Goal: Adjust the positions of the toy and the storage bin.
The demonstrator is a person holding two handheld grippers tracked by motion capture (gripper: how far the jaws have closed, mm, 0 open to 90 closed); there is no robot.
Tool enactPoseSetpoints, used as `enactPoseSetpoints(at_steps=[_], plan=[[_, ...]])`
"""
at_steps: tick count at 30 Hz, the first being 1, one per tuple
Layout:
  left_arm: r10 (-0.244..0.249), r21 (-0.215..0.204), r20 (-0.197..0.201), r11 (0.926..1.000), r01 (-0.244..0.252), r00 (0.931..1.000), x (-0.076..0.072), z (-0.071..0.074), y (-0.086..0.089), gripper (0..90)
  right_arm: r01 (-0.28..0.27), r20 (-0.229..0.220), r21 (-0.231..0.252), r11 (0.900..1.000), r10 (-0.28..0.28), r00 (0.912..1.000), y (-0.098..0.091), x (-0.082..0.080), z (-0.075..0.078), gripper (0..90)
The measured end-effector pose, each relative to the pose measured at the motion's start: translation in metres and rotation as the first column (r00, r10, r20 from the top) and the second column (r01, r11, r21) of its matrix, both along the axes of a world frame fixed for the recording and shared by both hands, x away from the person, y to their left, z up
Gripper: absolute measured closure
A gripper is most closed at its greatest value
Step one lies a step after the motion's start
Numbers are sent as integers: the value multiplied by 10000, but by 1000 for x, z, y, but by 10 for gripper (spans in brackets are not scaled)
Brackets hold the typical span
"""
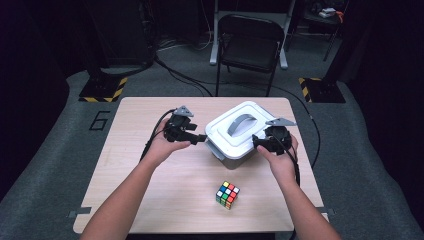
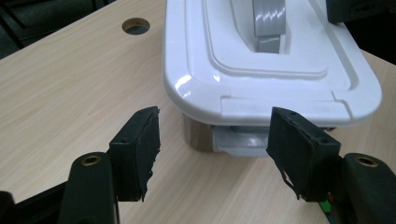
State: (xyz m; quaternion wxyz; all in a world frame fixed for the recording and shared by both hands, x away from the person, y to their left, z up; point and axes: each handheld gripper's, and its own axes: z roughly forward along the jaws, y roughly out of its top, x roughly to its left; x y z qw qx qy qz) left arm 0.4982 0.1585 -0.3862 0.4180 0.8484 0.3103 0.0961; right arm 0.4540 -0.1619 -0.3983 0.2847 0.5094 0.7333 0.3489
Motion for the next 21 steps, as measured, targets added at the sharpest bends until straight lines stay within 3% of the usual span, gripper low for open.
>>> enactPoseSetpoints(at_steps=[8, 13, 21], plan=[[113, 119, 22, 9999, -114, 9999, 20, 3, -20, 345, -69, -1, 113, 9999, 69, 10000, 0, -4, 0, 242], [359, 230, -135, 9991, -355, 9993, 31, -4, -30, 344, -53, -26, 246, 9997, 53, 10000, 0, -6, -1, 239], [273, 385, -325, 9989, -260, 9991, 42, -12, -35, 351, 8, -5, 332, 9994, -8, 10000, -4, -11, -2, 236]])
